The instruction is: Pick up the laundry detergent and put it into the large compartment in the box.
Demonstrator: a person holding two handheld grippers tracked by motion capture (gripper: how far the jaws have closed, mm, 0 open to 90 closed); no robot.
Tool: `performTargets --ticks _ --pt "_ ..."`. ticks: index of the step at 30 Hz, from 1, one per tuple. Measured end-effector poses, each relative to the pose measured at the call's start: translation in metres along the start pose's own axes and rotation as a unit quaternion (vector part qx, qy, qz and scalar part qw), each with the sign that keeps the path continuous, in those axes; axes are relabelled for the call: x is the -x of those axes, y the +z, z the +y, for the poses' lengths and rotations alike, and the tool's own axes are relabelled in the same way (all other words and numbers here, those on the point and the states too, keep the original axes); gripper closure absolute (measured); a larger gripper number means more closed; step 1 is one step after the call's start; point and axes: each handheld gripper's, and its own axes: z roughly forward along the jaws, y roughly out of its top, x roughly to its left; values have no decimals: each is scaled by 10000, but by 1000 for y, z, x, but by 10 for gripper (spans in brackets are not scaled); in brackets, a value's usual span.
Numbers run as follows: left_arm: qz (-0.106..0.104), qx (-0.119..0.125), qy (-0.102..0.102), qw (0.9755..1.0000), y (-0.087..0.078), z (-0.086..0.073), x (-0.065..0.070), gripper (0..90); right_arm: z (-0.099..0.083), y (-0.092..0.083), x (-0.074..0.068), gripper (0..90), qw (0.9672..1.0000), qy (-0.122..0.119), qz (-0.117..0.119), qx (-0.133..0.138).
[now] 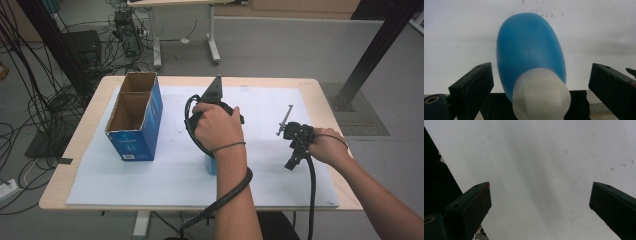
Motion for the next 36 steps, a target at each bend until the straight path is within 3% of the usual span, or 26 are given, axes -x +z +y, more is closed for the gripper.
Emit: performTargets --ticks 12,36 --pt "65 26 18 10000 -1 -1 3 71 -1 0 0 40 10000 38 -1 -15" --pt "-2 37 48 10000 -4 -2 -1 73 1 0 0 41 10000 42 -26 -49"
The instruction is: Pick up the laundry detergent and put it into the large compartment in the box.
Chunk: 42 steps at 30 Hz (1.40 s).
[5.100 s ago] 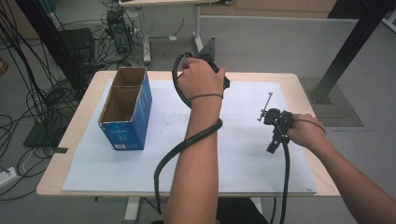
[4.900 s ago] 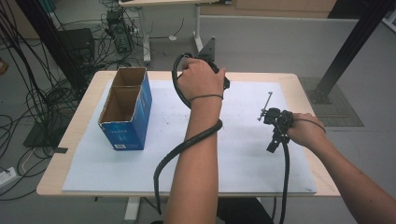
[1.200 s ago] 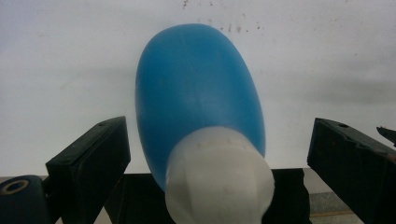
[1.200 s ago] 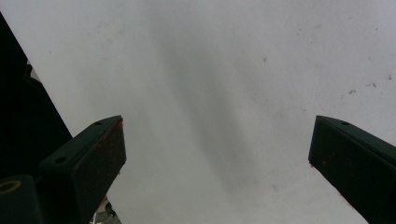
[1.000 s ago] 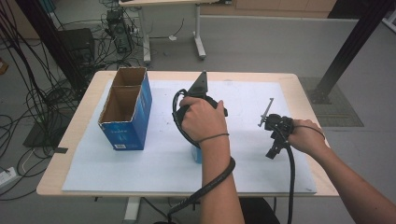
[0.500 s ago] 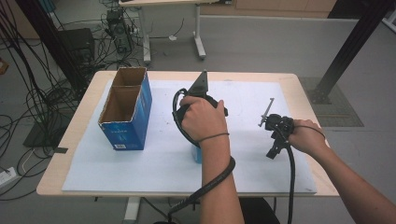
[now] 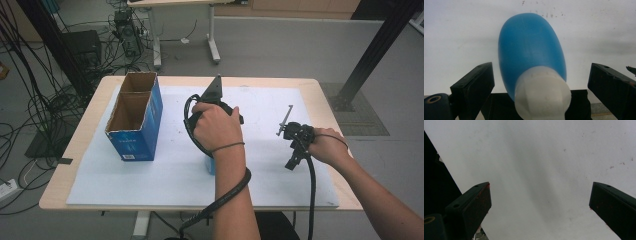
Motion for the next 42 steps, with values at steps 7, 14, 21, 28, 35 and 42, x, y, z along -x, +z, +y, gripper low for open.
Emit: performTargets --ticks 7,14,21,28,35,42 --pt "7 46 32 10000 -3 -2 3 73 1 -1 -1 40 10000 -19 -19 -7" --pt "16 27 24 10000 -3 -1 2 73 1 -2 -1 40 10000 -16 -26 -14" --pt "6 11 42 10000 -2 -1 1 74 1 -2 -2 41 10000 -11 -29 -9" --pt "26 15 43 10000 -2 -1 1 75 2 -1 -1 40 10000 -38 -9 -8" --pt "-1 46 40 10000 -2 -2 0 77 3 0 -1 40 10000 -38 -4 -16" --pt "1 26 41 10000 -2 -2 -1 77 5 0 -2 40 10000 -40 -21 -37"
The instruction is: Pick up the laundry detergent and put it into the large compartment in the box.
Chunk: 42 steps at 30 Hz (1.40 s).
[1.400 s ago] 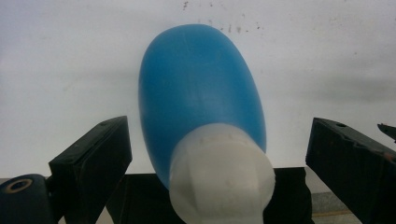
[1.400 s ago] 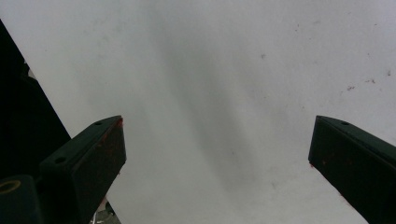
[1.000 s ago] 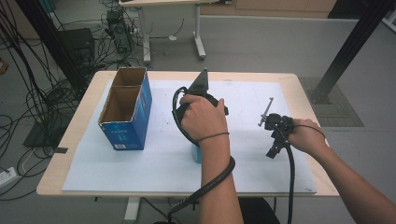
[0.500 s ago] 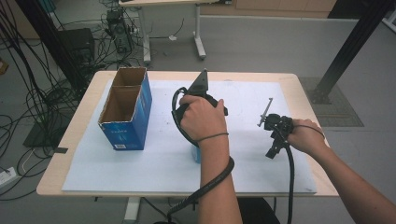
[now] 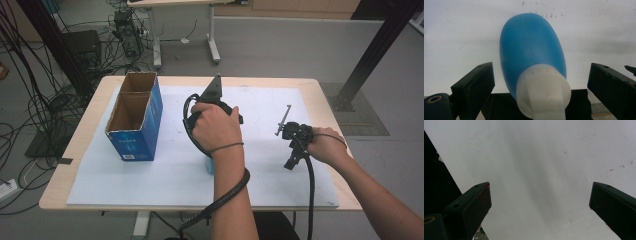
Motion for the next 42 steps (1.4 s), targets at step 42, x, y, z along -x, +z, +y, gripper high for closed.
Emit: performTargets --ticks 42 --pt "-12 -82 -74 9999 11 4 -6 116 -1 2 2 41 10000 -6 44 8"
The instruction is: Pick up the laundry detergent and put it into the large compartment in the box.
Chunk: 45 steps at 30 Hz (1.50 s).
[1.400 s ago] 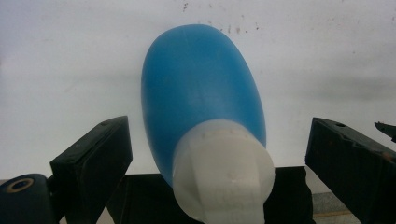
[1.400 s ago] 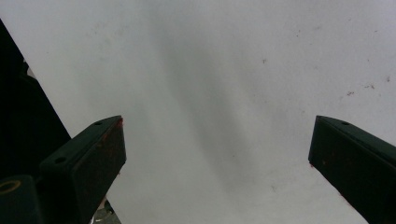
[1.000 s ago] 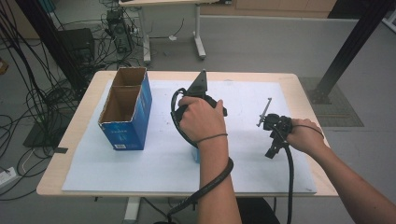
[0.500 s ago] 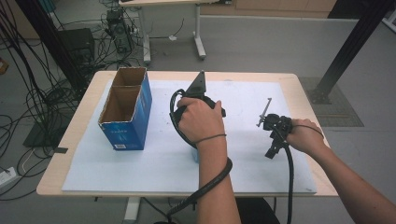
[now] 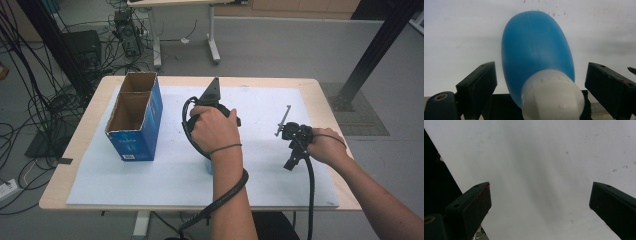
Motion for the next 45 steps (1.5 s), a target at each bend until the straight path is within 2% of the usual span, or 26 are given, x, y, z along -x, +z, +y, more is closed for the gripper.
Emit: performTargets --ticks 8,14,15,16,19,20,28,45 --pt "-45 -46 -14 10000 6 3 -1 138 0 1 2 41 10000 37 17 -30" --pt "20 5 -31 10000 6 2 1 207 -1 2 3 41 10000 26 11 -27" --pt "-40 33 -29 10000 6 1 -1 209 -1 3 3 41 10000 39 19 -25" --pt "16 25 -22 10000 5 1 1 220 -1 3 3 41 10000 37 16 -27" --pt "-15 42 23 10000 5 1 0 306 0 3 2 41 10000 35 9 -50" --pt "100 87 4 9999 4 -1 5 344 0 4 2 40 10000 36 9 -41" --pt "50 156 -10 9999 4 -4 1 350 1 4 2 41 10000 -9 -5 -60" --pt "65 158 -75 9998 4 -5 1 354 5 3 -1 40 9999 -6 -59 -88"
